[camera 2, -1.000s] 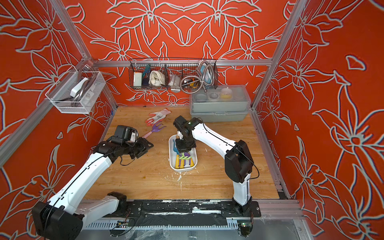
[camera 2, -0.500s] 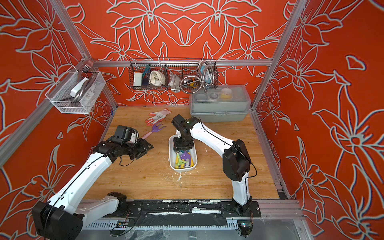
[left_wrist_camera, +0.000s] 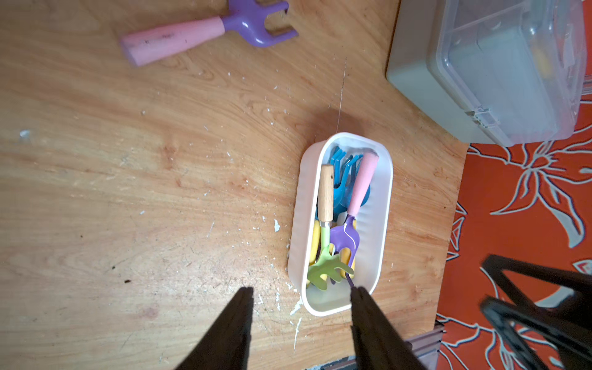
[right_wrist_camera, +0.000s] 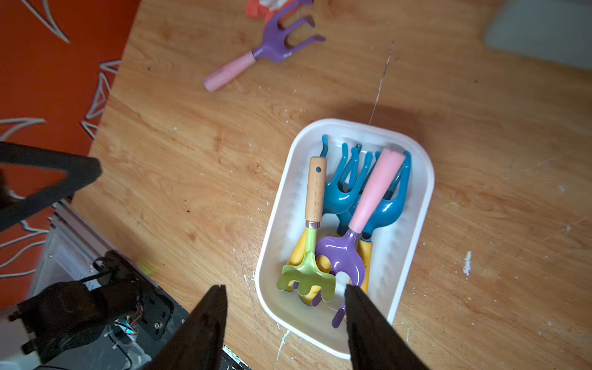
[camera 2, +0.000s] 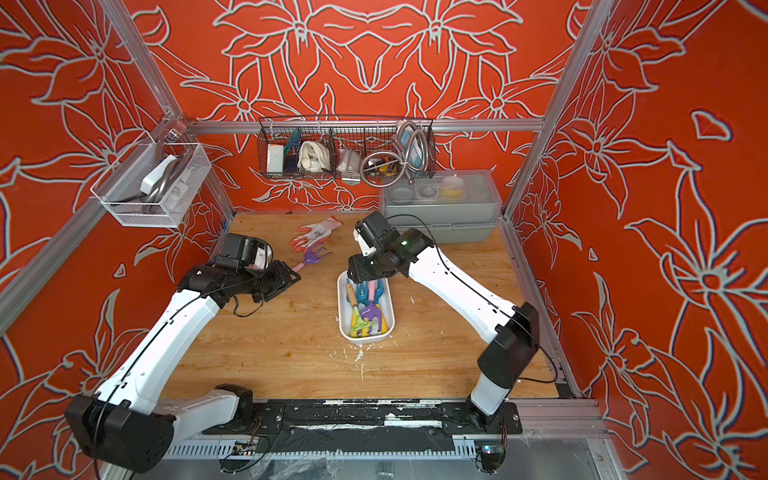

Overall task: Put the rake into the storage box
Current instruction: Place the rake in the storage box, then pick up the rake at the center of the board.

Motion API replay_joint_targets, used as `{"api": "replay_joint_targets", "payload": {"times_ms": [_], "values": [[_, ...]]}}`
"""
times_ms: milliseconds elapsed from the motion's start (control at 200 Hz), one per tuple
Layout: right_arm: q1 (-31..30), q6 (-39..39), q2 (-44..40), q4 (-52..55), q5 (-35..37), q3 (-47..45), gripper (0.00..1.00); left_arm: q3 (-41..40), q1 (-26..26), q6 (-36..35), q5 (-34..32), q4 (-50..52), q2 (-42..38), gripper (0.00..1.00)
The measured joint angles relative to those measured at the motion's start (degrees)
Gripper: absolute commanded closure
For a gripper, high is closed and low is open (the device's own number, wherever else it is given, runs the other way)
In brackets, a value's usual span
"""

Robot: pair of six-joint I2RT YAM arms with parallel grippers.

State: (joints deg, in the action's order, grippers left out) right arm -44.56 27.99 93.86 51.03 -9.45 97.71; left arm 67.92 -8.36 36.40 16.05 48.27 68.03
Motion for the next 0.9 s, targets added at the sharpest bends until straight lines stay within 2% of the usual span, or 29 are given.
{"api": "replay_joint_targets", "payload": {"times_ms": [165, 440, 651, 901], "values": [[3.2, -0.9, -2.4, -1.2, -0.7, 0.0, 0.37, 5.3, 1.7, -3.9, -1.1, 1.0, 5.2, 0.48], [9.0, -2.8, -3.3, -1.8, -7.5, -6.3, 0.3, 13.8, 2.1, -13.6, -6.0, 3.3, 16.1, 0.46], [10.2, -4.9, -4.5, -1.7, -10.3, -8.4, 0.25, 17.4, 2.3, -20.5, -9.3, 4.6, 22.9, 0.44], [10.3, -5.3, -5.5, -1.9, -12.0, -10.3, 0.25, 21.4, 2.4, -27.2, -11.9, 5.4, 32.2, 0.42]]}}
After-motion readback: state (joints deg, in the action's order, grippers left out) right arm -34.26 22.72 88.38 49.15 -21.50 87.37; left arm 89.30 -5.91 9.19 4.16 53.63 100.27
